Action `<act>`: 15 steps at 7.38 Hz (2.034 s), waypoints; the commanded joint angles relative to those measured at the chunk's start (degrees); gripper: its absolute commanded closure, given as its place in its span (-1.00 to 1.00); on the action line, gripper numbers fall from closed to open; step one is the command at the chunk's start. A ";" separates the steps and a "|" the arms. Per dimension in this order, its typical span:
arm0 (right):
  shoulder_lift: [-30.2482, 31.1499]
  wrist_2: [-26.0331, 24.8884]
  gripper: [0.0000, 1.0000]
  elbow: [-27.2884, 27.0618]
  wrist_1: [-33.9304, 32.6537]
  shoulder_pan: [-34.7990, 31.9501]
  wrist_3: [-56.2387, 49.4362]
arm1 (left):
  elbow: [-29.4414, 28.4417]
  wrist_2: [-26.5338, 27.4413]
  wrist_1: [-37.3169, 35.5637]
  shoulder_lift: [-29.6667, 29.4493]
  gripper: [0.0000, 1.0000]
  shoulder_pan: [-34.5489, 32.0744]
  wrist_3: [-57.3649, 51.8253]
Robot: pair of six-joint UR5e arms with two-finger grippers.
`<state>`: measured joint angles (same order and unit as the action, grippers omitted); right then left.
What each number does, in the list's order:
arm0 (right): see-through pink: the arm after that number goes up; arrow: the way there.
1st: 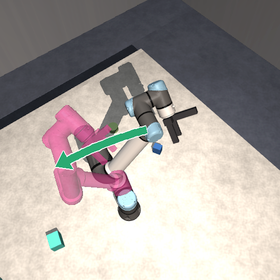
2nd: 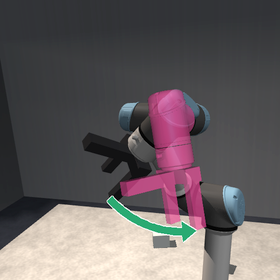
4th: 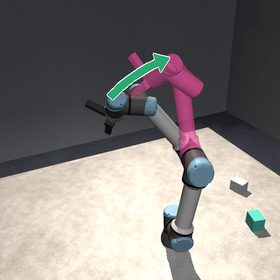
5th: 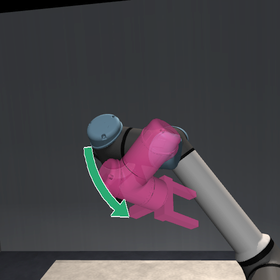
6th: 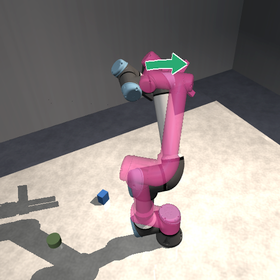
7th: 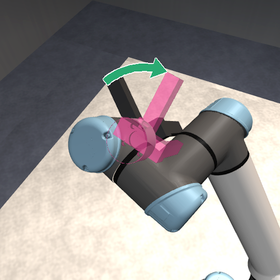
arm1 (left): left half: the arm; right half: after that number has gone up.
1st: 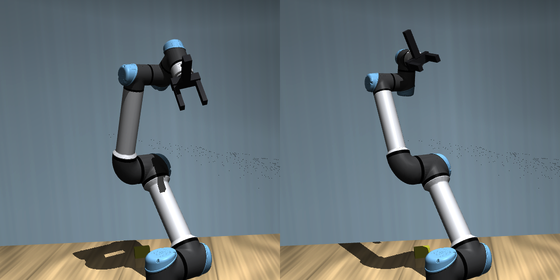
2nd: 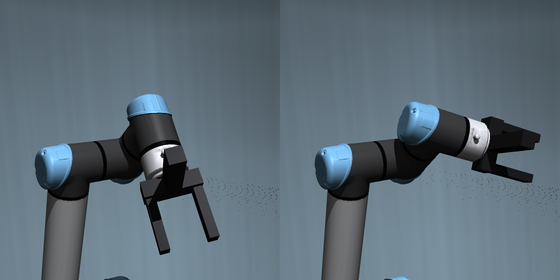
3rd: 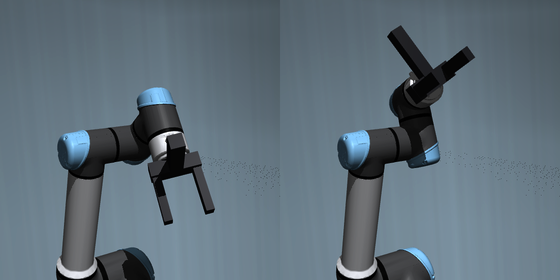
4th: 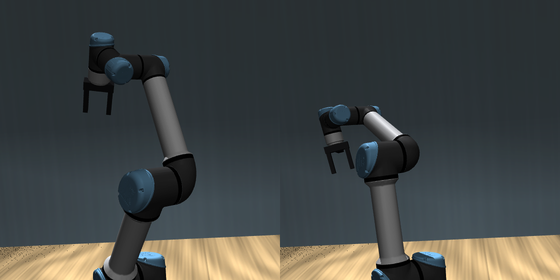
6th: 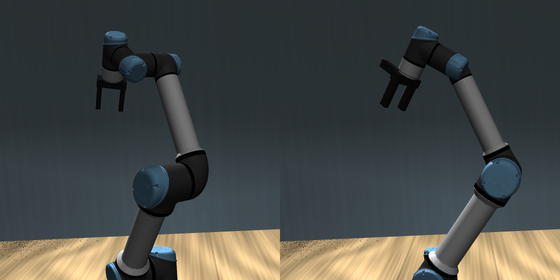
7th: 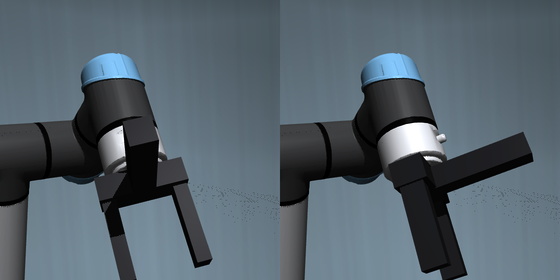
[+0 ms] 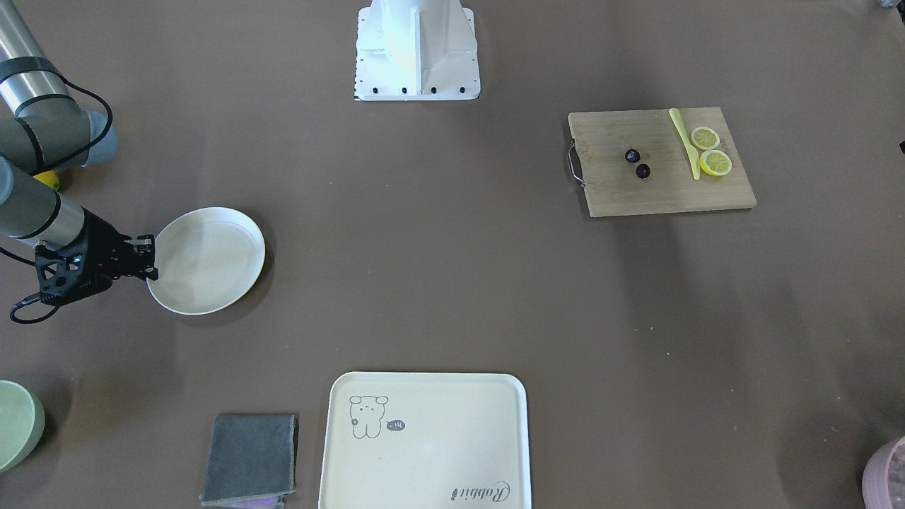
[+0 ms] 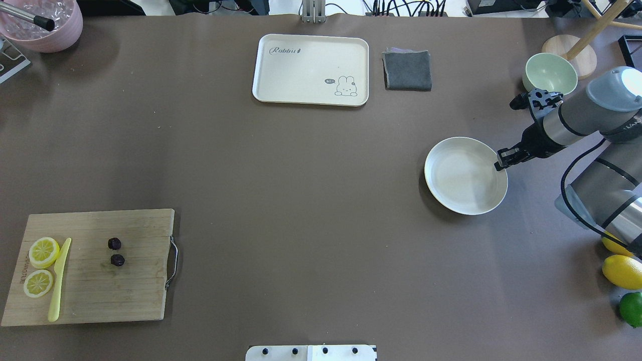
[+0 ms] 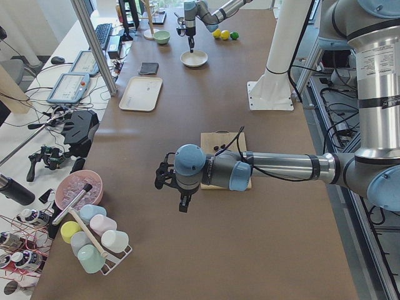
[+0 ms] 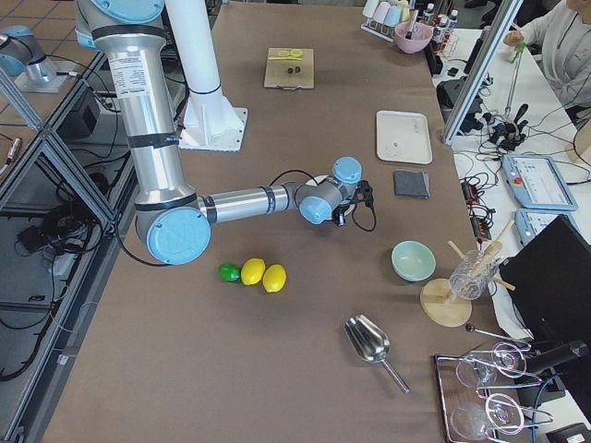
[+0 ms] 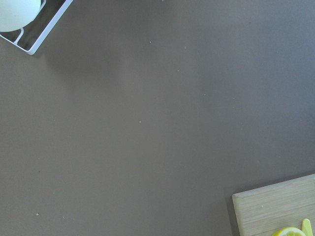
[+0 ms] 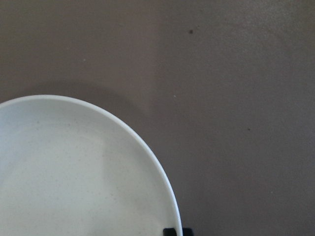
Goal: Place red cherry on plate
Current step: 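Drag the white plate centerward with the right gripper while the left reaches the board, then grasp the dark cherries with the left gripper while the right holds the plate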
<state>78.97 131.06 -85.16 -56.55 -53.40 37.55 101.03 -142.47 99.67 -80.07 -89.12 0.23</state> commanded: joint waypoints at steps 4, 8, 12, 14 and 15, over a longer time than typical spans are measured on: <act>-8.37 1.49 1.00 -4.91 0.30 7.05 23.98 | 2.95 -0.09 17.66 1.39 -0.95 11.20 32.77; -13.13 -12.56 1.00 -7.48 0.22 20.50 36.44 | 2.86 15.77 42.76 3.95 -0.94 37.64 71.24; -14.01 -16.18 1.00 -7.22 0.21 23.69 38.03 | 5.58 28.90 45.70 2.64 -0.93 54.02 84.66; -14.01 -16.19 1.00 -7.22 0.21 23.95 37.95 | 4.71 29.44 45.53 0.97 -0.81 55.54 84.85; -14.01 -16.19 1.00 -7.22 0.21 23.95 37.95 | 4.62 29.44 45.44 0.79 -0.65 55.63 84.85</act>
<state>64.96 114.93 -92.38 -56.34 -29.53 75.53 105.86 -113.25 145.21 -78.80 -33.95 84.94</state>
